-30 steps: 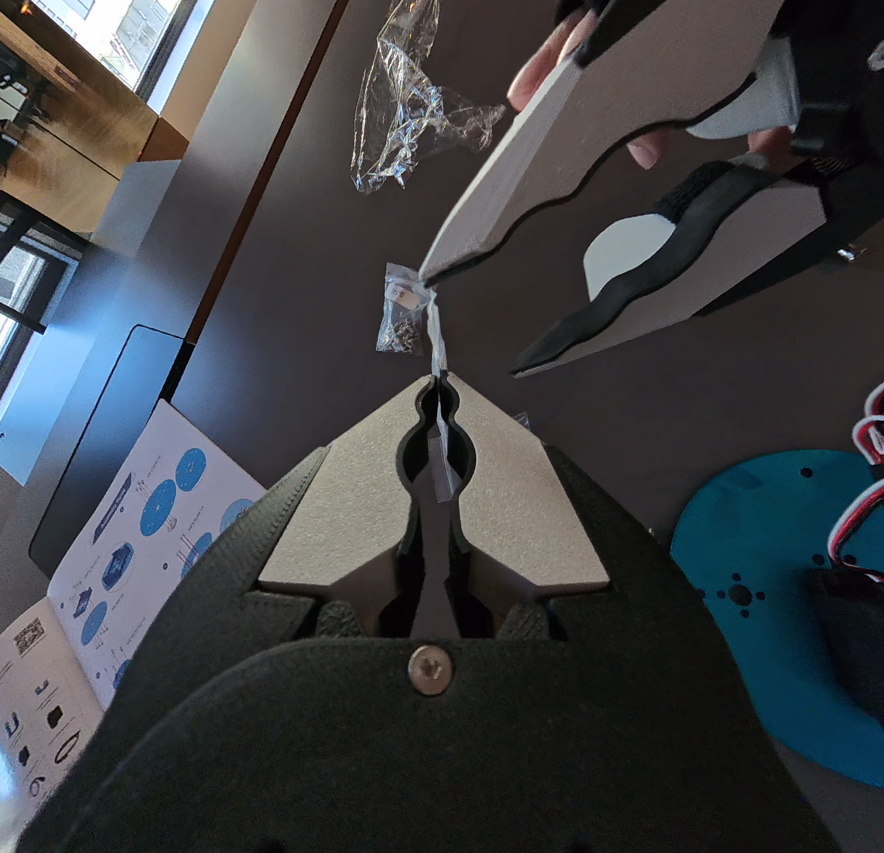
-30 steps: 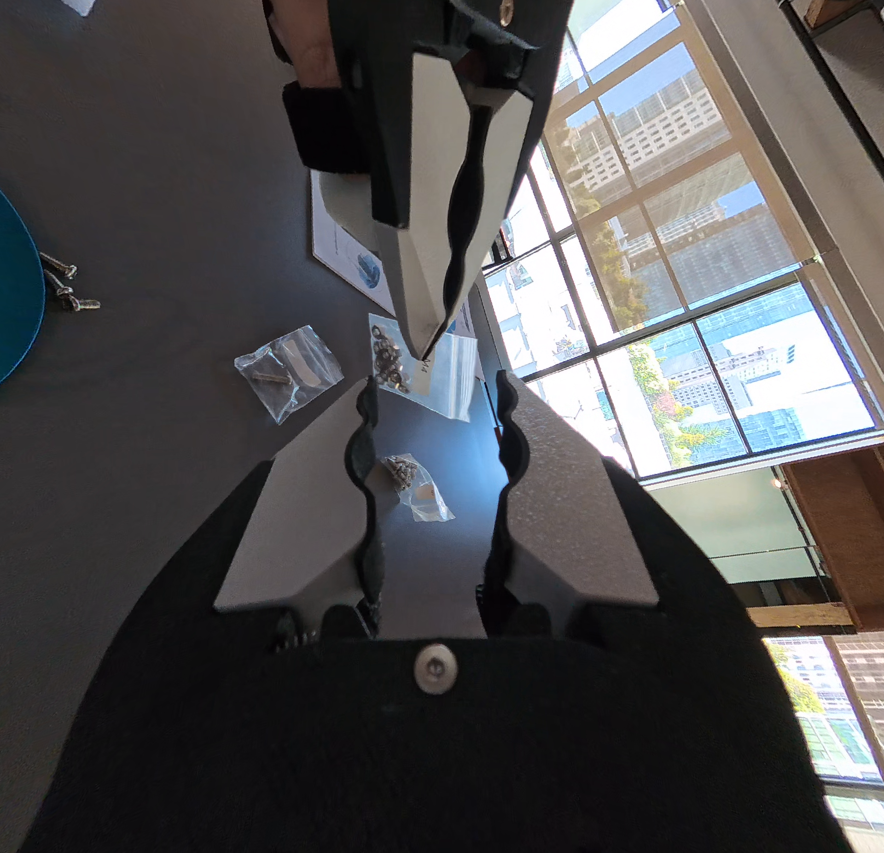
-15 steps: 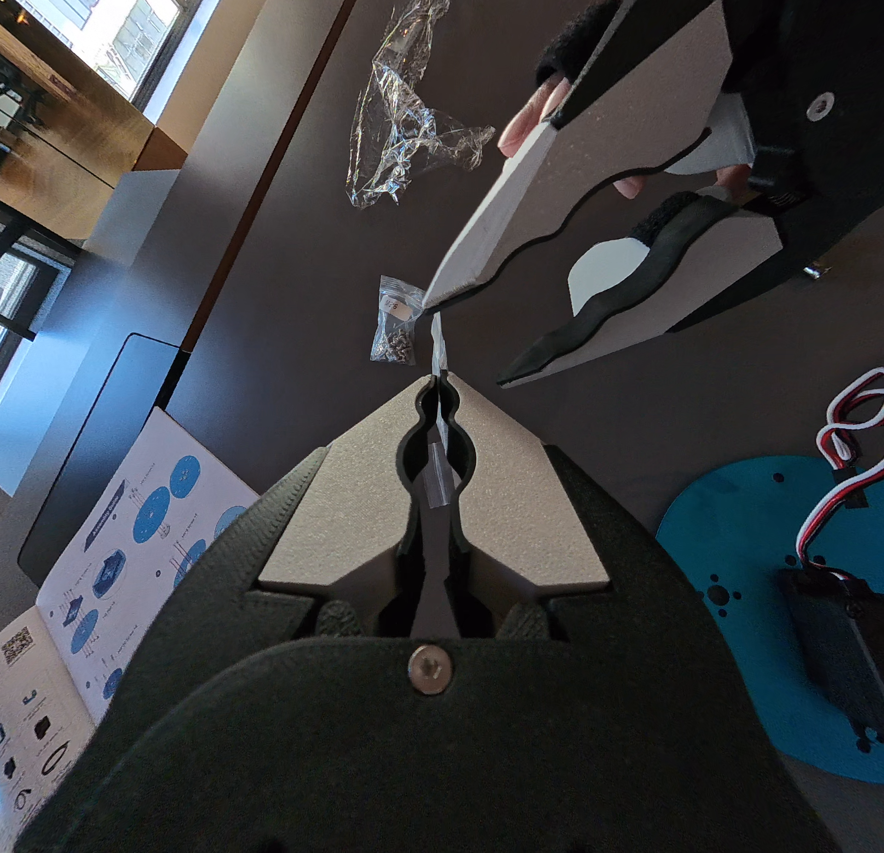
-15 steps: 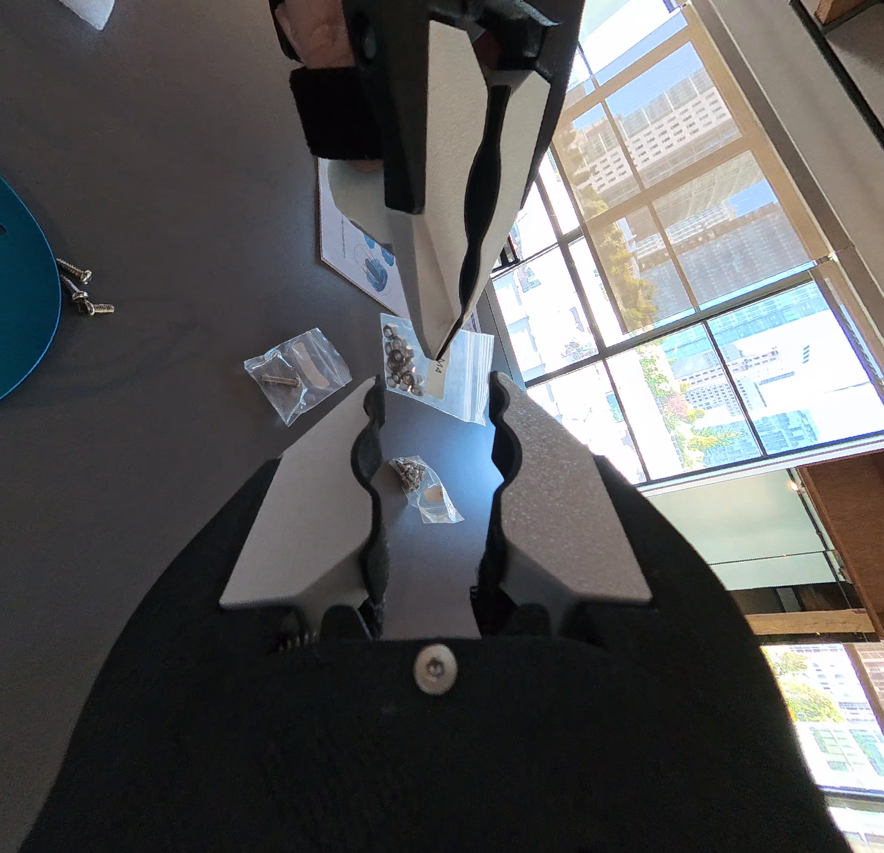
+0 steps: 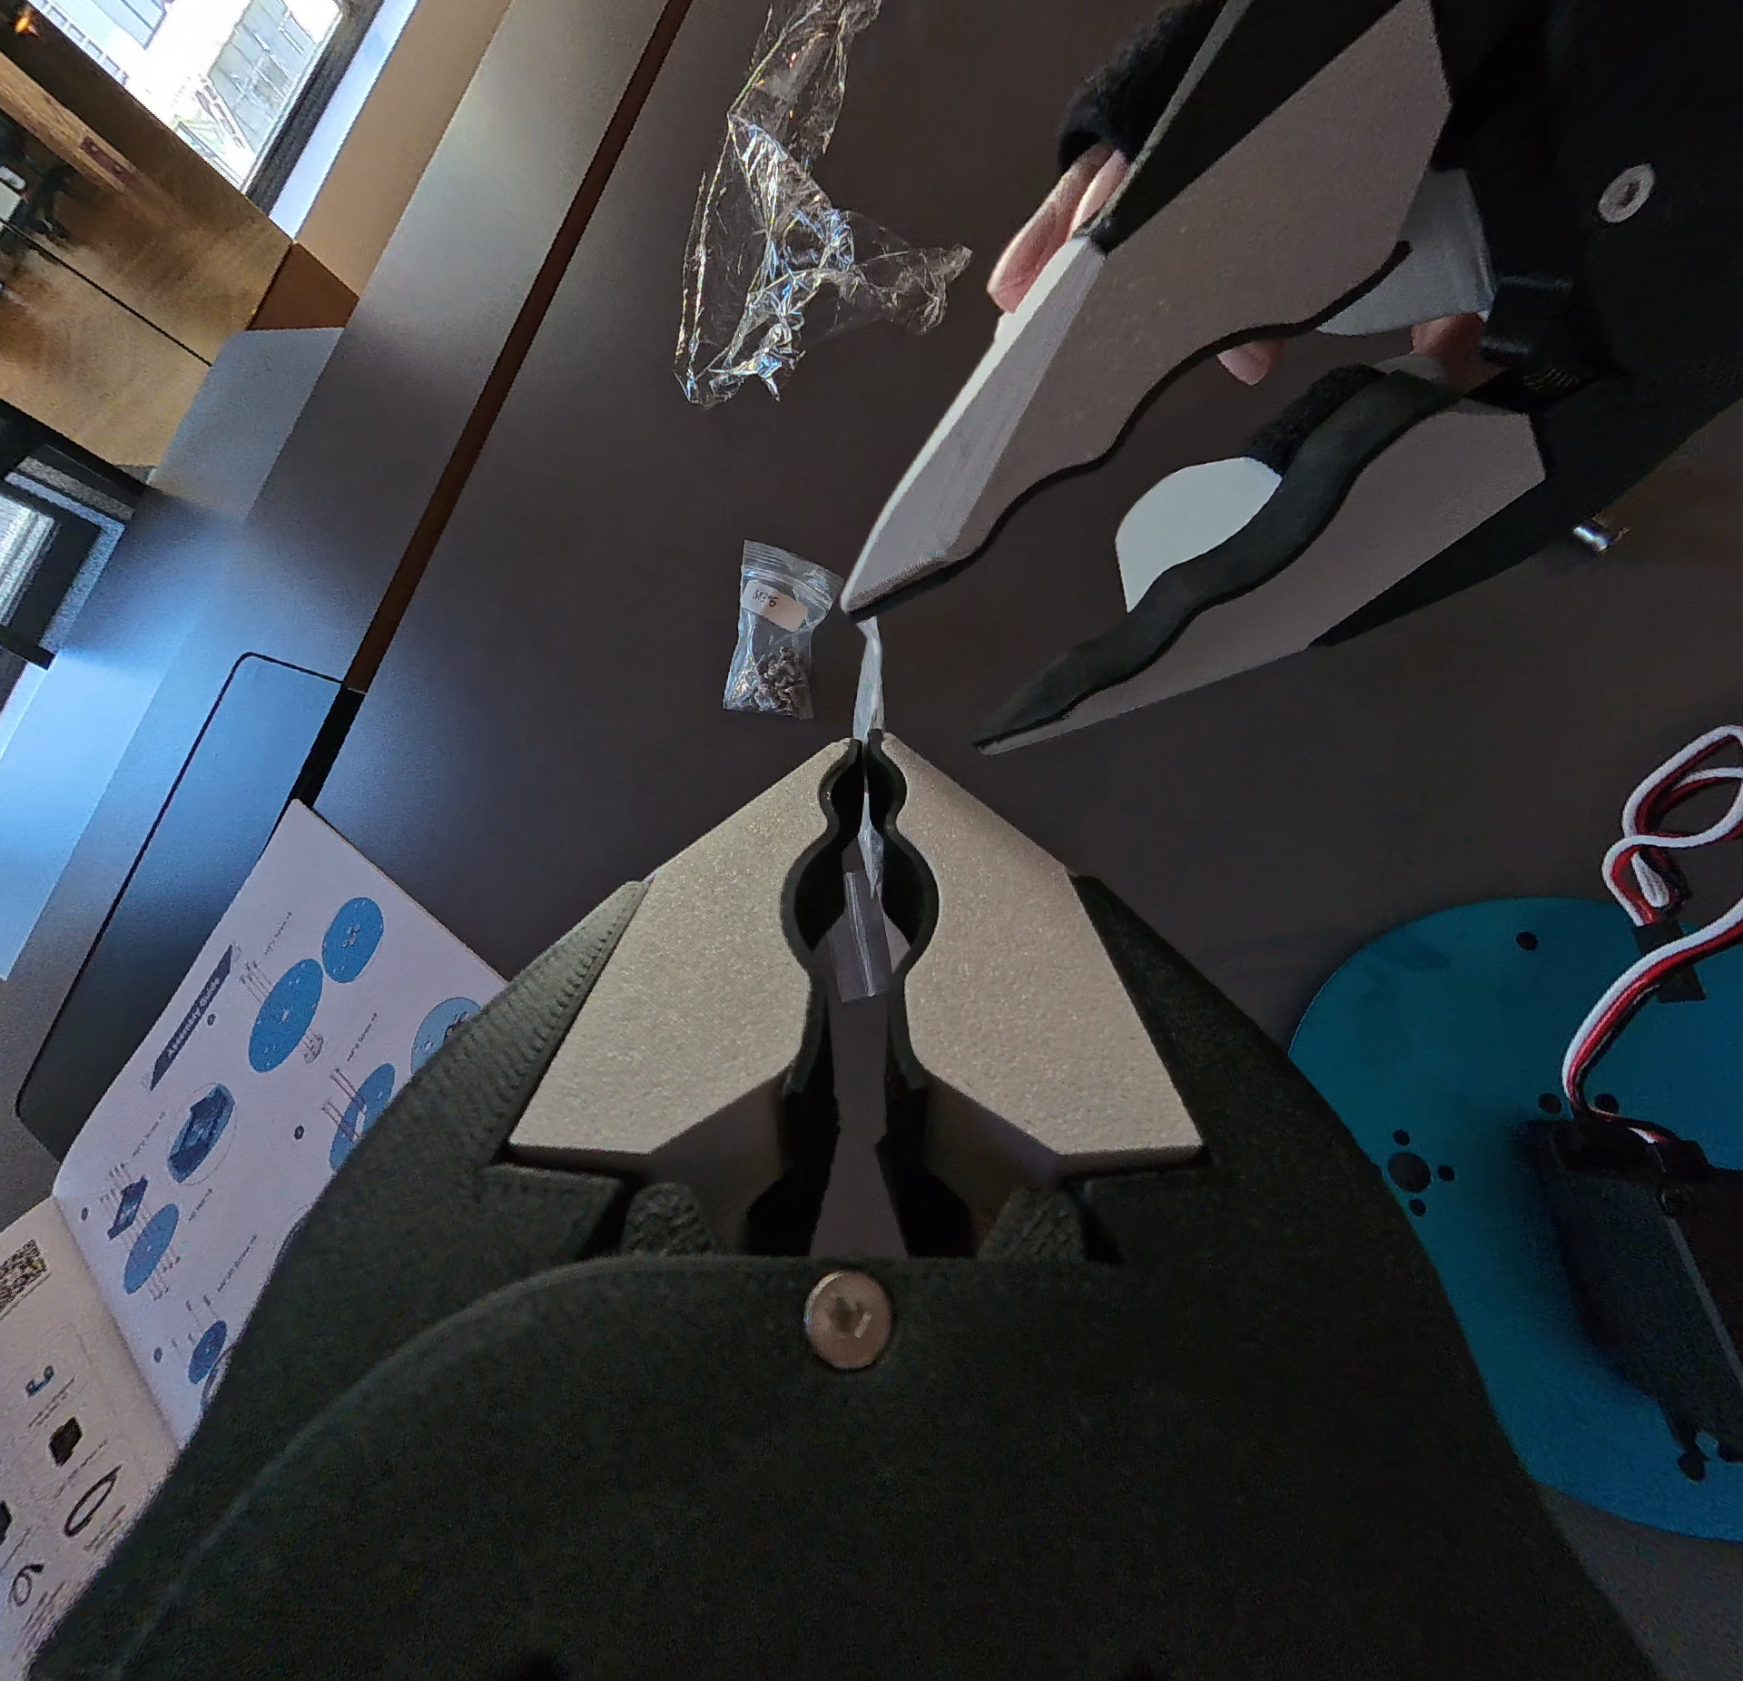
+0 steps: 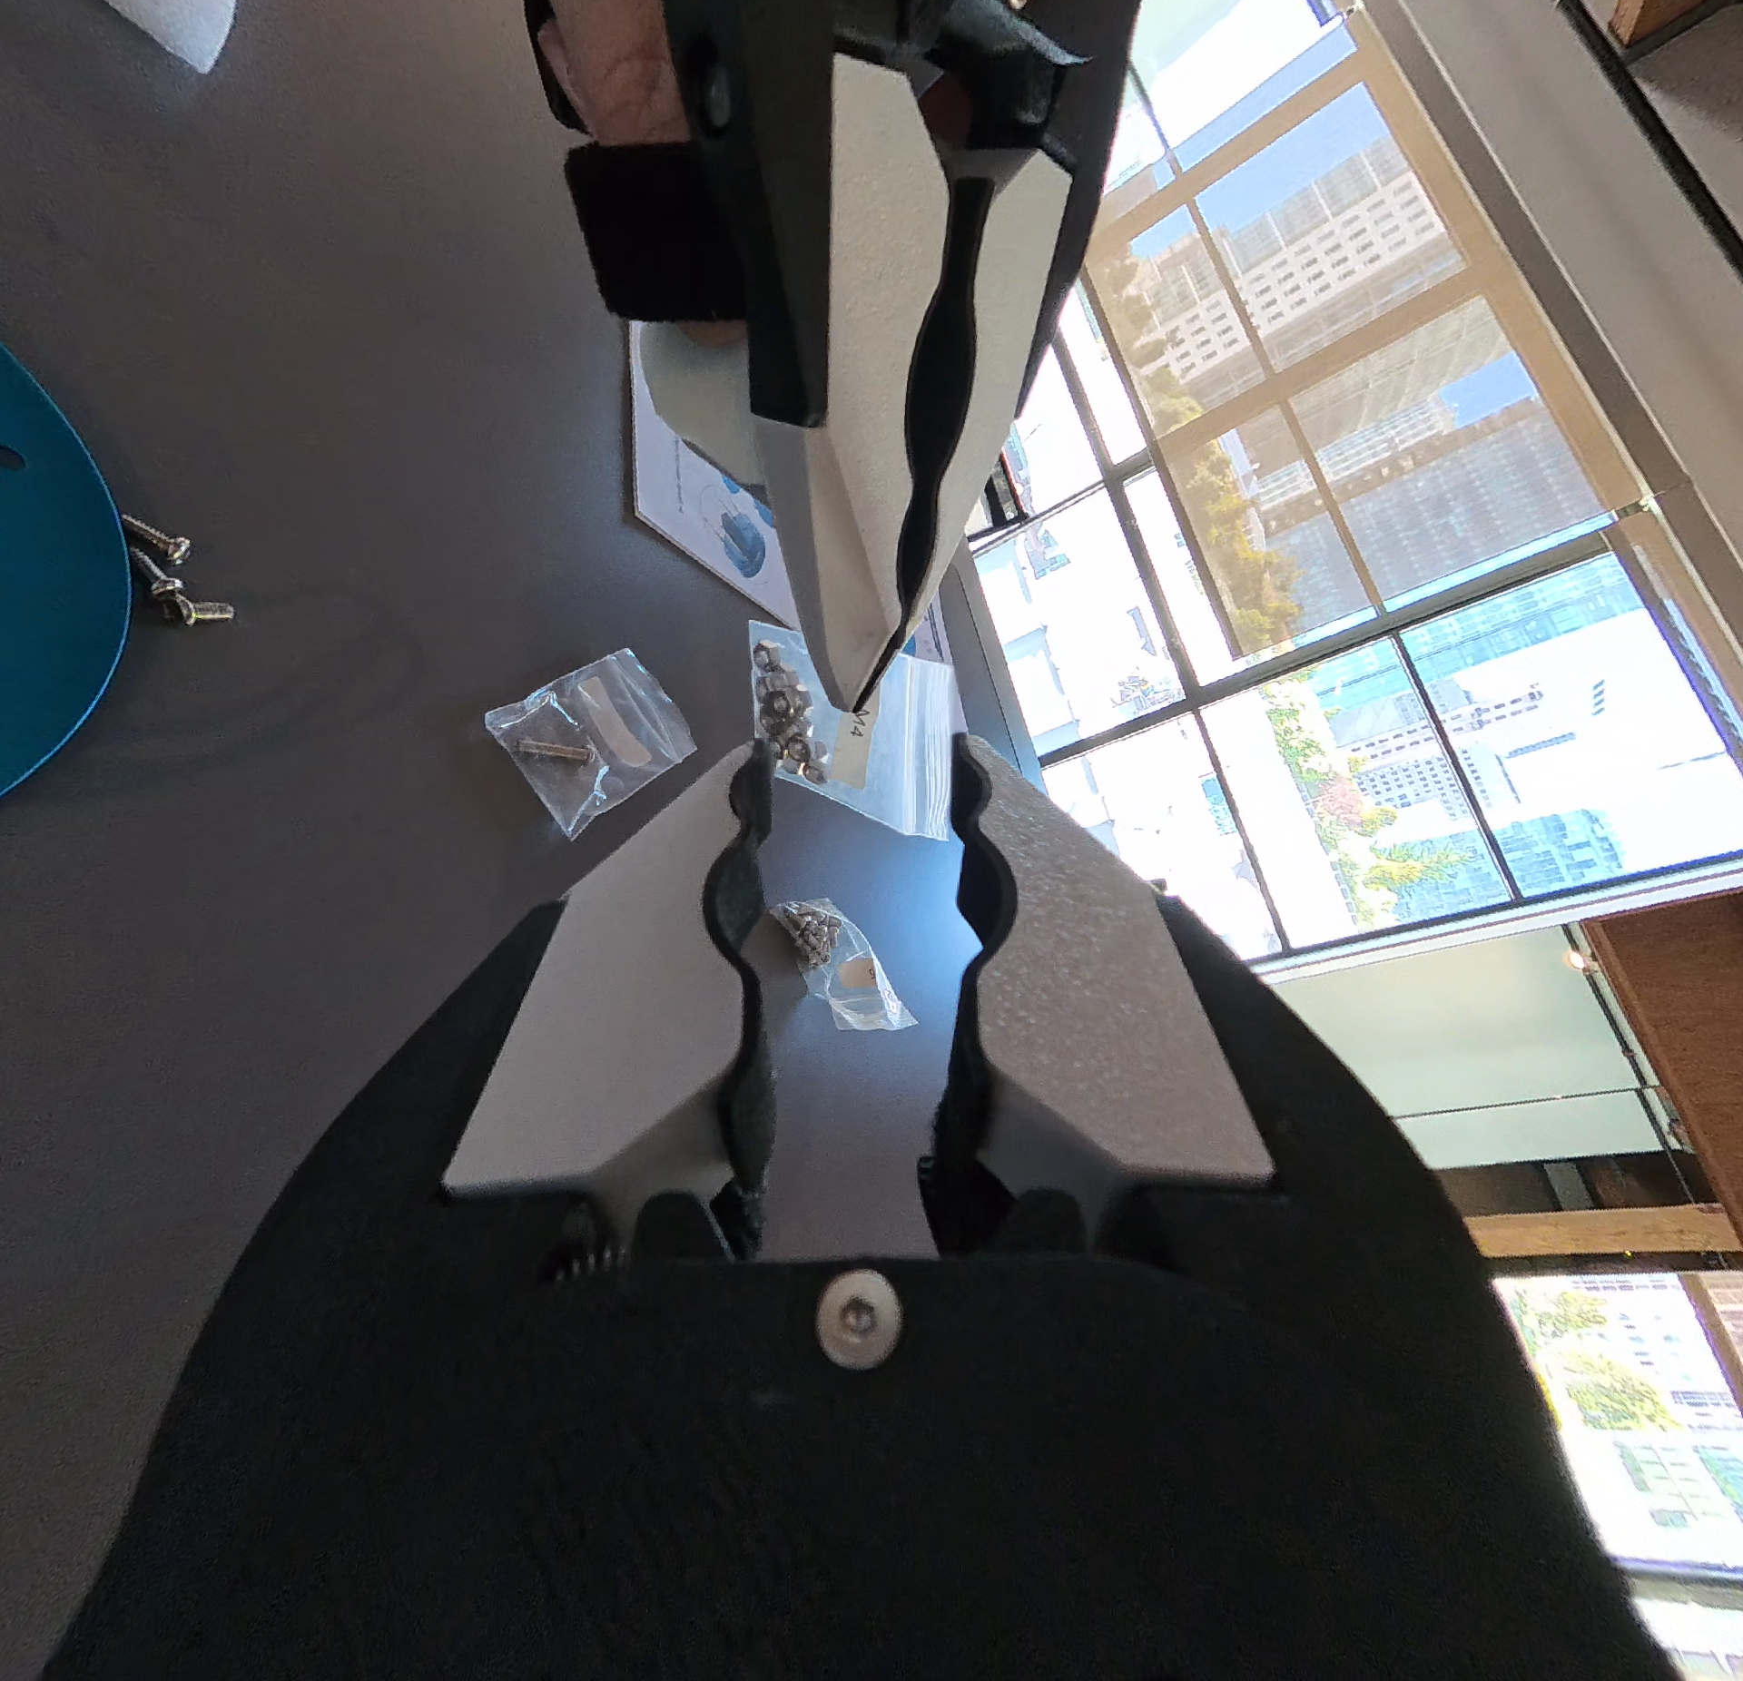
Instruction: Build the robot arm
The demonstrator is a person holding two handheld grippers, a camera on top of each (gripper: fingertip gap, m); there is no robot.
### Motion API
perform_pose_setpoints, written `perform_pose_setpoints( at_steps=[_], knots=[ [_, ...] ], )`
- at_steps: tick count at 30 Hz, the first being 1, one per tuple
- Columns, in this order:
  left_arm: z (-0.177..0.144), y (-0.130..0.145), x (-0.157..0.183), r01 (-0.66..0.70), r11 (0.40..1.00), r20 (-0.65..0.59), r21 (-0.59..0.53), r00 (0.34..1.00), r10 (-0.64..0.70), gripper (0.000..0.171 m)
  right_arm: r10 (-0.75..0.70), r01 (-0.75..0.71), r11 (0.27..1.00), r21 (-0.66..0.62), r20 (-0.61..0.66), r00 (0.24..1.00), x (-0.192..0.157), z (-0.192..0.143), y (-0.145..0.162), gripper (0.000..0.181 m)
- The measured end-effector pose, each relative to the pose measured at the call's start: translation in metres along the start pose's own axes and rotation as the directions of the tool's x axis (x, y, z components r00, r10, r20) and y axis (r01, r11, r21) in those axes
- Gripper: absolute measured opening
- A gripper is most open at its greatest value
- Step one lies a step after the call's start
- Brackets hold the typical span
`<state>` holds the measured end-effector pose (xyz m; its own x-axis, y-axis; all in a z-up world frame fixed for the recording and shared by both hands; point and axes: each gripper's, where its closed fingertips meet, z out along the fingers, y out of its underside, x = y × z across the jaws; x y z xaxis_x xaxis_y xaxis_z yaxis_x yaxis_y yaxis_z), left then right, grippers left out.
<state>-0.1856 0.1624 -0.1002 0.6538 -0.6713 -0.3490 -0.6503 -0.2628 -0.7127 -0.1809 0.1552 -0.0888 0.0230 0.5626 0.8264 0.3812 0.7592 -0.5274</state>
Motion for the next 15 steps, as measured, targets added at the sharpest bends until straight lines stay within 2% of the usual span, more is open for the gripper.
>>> perform_pose_setpoints(
  at_steps=[9, 15],
  knots=[
    [-0.0021, -0.0015, -0.0008, 0.05, 0.999, -0.032, 0.017, 0.998, -0.049, 0.0, 0.019, -0.019, 1.0, 0.013, -0.006, 1.0, 0.0034, -0.002, -0.0017, 0.032],
    [-0.0038, -0.0051, 0.0042, 0.096, 0.995, -0.089, 0.037, 0.992, -0.092, 0.0, 0.083, -0.083, 0.996, 0.025, 0.005, 0.997, 0.0065, -0.0019, 0.0007, 0.031]
  ],
)
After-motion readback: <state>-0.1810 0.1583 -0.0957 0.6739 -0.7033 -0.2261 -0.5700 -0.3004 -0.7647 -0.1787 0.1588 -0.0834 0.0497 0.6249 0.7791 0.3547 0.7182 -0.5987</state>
